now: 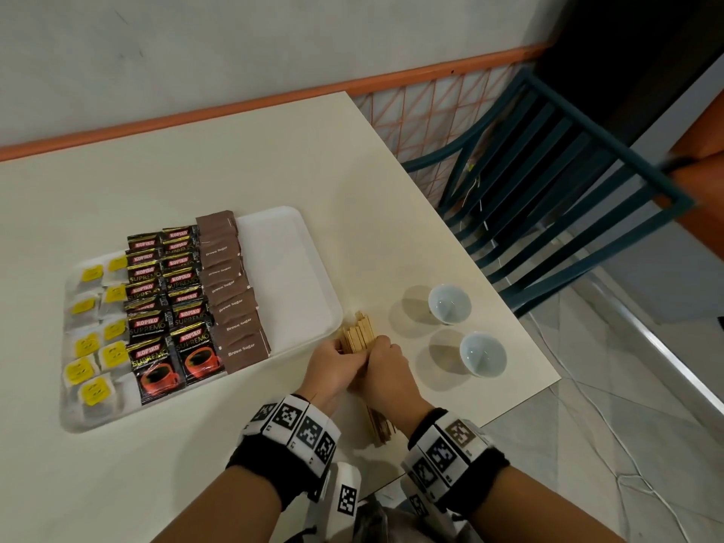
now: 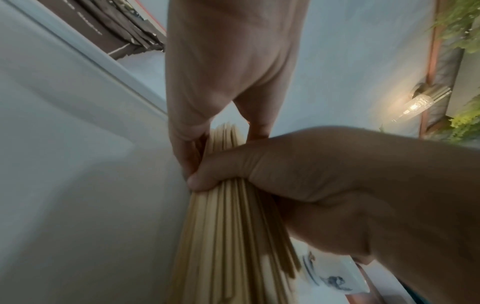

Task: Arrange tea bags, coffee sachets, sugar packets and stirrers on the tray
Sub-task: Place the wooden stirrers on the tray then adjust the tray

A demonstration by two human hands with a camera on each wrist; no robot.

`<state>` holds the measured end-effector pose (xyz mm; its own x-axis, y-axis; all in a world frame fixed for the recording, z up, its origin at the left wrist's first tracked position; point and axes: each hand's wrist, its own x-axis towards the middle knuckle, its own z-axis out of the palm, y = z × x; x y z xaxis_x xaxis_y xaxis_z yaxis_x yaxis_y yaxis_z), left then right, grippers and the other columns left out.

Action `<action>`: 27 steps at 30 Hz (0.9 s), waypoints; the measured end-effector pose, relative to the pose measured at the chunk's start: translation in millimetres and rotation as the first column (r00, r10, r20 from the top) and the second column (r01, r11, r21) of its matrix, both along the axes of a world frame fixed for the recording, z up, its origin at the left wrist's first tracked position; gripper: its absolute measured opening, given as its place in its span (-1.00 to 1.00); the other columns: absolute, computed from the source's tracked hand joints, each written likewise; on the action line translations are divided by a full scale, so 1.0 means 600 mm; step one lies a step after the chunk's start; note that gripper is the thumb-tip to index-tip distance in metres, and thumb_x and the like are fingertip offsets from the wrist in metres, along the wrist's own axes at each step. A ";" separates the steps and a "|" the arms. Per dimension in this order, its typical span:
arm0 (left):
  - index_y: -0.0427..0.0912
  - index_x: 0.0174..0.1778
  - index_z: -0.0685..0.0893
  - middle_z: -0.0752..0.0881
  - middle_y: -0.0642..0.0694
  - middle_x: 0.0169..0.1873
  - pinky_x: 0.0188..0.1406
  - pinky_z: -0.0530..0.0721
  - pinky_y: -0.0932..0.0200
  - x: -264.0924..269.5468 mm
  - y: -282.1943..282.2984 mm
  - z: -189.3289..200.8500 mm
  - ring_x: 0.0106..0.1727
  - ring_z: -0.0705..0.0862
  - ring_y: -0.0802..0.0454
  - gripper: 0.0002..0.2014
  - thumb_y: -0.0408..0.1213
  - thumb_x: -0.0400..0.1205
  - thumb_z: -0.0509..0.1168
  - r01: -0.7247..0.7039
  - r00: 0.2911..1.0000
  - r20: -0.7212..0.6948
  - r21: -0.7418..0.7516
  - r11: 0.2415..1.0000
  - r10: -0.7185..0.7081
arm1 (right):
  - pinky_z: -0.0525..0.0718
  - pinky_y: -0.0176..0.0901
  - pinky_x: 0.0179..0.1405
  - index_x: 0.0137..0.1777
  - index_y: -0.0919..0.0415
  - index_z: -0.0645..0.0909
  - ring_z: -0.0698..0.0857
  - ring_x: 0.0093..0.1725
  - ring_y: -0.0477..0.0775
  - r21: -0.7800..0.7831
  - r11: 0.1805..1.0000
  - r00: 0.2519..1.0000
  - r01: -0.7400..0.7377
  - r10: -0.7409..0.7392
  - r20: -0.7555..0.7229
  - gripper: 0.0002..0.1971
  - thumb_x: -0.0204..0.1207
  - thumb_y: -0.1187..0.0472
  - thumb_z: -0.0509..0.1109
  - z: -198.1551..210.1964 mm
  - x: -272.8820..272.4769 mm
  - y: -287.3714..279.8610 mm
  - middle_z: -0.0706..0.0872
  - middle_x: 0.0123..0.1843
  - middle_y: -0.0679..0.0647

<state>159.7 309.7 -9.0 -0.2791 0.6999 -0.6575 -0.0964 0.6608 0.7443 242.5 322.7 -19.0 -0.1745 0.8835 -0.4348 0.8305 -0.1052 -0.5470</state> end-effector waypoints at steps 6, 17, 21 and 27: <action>-0.32 0.22 0.64 0.72 -0.27 0.08 0.12 0.64 0.01 -0.003 0.014 0.001 0.10 0.66 -0.15 -0.69 -0.41 0.54 0.37 -0.023 0.995 0.099 -0.102 0.995 0.033 | 0.63 -0.04 -0.06 0.10 0.37 0.46 0.68 0.05 0.24 -0.002 1.000 1.000 -0.019 0.019 -0.003 -0.60 0.36 0.15 0.44 0.003 -0.002 0.007 0.66 0.04 0.24; -0.31 0.12 0.62 0.73 -0.26 0.03 0.12 0.65 0.00 0.007 0.016 -0.001 0.05 0.68 -0.12 -0.71 -0.42 0.48 0.38 -0.043 0.995 0.086 -0.077 0.996 0.049 | 0.55 -0.13 0.03 0.11 0.38 0.50 0.62 0.12 0.19 0.021 1.000 0.996 0.003 -0.001 -0.087 -0.64 0.40 0.19 0.43 0.013 0.008 0.003 0.63 0.02 0.20; -0.31 0.17 0.58 0.74 -0.23 0.02 0.16 0.67 -0.05 0.005 0.019 0.004 0.06 0.69 -0.11 -0.58 -0.36 0.39 0.46 -0.056 0.995 0.082 -0.075 0.996 0.062 | 0.62 -0.11 0.01 0.12 0.38 0.49 0.68 0.09 0.18 -0.001 0.999 0.981 0.052 -0.052 -0.187 -0.60 0.35 0.23 0.49 0.015 0.007 0.005 0.70 0.07 0.23; -0.37 0.19 0.60 0.73 -0.24 -0.04 -0.09 0.66 0.09 -0.004 0.017 0.003 -0.03 0.68 -0.07 -0.63 -0.46 0.46 0.41 -0.096 0.981 0.161 -0.092 0.991 0.110 | 0.59 -0.13 -0.06 0.17 0.34 0.46 0.67 0.07 0.17 -0.027 0.997 0.985 0.070 -0.073 -0.155 -0.55 0.35 0.19 0.49 0.013 0.004 0.001 0.68 0.09 0.19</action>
<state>157.0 320.0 -7.4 -0.2292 0.6138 -0.7554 -0.2846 0.6999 0.6551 245.1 323.4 -11.1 -0.1785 0.8870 -0.4259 0.7251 -0.1739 -0.6663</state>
